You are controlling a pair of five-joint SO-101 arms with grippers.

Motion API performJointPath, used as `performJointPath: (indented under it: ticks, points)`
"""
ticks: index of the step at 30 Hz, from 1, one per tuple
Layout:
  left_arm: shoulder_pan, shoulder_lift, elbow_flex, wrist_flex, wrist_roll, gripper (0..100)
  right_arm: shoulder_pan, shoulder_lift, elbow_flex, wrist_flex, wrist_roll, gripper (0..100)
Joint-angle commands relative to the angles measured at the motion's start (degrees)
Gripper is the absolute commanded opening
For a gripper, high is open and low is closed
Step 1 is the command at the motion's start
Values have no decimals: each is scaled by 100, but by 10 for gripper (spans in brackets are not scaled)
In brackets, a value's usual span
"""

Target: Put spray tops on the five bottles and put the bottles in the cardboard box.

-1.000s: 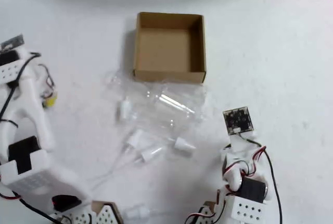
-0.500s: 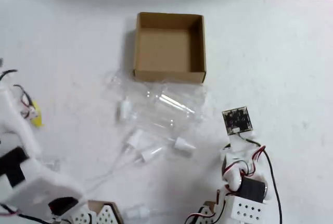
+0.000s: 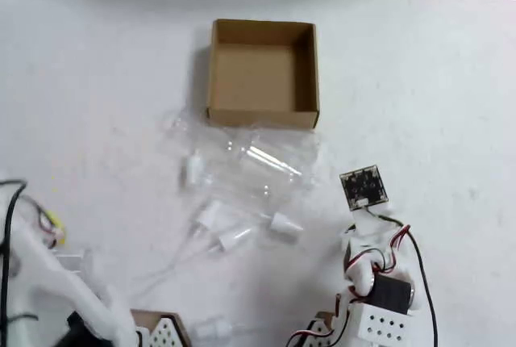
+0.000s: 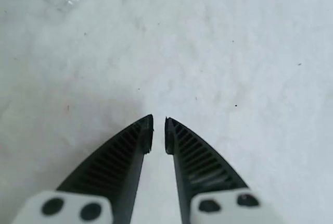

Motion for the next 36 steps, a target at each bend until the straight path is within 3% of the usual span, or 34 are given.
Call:
performJointPath:
  ticks: [1,4,6,9,14,19,32,36]
  points:
    - [-892,-488,185,-264,-62,240,-66,-13,53,40,35,18]
    - [-1525,-488,404,-492,-229,342,-66,-13,53,40,35,17]
    - [-1701,-488,624,-677,-360,358,-66,-13,53,40,35,17]
    - [-1684,-479,985,-1073,-334,341,-66,-13,53,40,35,17]
    - [-1429,-470,1407,-2066,299,332,-48,-22,53,92,35,17]
    - [-910,-303,1697,-2585,510,332,-31,-22,53,101,44,17]
    - [-470,3011,-536,-2558,519,320,-66,-22,53,101,44,17]
    - [48,3284,-932,-2338,519,172,-66,-22,53,101,44,17]
